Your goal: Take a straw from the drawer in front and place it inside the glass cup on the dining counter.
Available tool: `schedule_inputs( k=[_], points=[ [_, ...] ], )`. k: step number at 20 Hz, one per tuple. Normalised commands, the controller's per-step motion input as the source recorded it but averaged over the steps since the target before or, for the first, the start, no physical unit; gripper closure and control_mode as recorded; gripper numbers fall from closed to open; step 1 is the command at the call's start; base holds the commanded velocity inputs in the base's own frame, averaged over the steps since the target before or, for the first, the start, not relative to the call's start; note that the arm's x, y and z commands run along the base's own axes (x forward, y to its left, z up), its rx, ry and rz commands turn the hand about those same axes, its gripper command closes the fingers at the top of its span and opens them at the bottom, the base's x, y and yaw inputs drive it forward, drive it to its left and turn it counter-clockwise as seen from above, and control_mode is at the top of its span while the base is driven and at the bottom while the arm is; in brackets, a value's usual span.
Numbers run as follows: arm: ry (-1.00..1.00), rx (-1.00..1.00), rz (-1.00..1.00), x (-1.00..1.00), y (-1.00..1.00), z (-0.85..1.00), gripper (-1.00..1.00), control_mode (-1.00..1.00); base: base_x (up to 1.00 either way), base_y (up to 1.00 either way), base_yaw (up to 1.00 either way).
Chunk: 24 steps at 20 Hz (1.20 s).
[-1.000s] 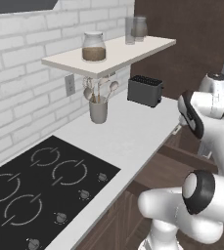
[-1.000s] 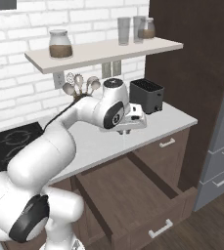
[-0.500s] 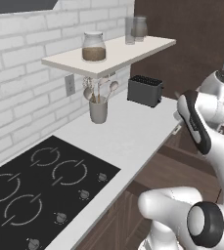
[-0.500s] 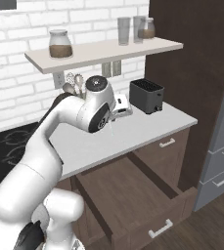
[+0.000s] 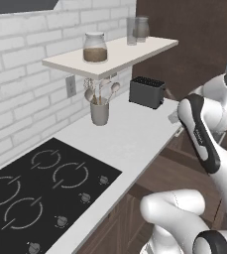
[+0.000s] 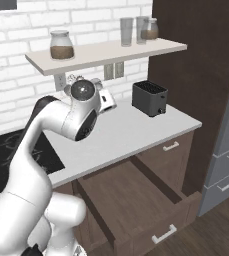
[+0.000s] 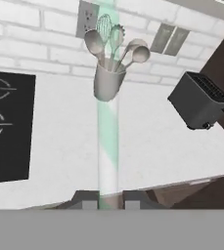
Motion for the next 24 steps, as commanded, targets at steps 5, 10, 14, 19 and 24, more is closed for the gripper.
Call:
schedule_inputs(
  k=[5,10,14,19,24],
  points=[
    [-0.03,0.0,0.07,-0.26,0.56,0.35,1.0,-1.0,0.0,0.0,0.0],
    [0.0,0.0,0.0,-0.48,0.39,0.36,1.0,-1.0,0.0,0.0,0.0],
    [-0.03,0.0,0.0,-0.36,0.44,0.17,1.0,-1.0,0.0,0.0,0.0],
    [-0.01,0.01,0.0,-0.12,0.47,0.07,1.0,-1.0,0.0,0.0,0.0],
    [-0.06,0.07,-0.03,0.0,0.44,0.06,1.0,-1.0,0.0,0.0,0.0]
  ],
)
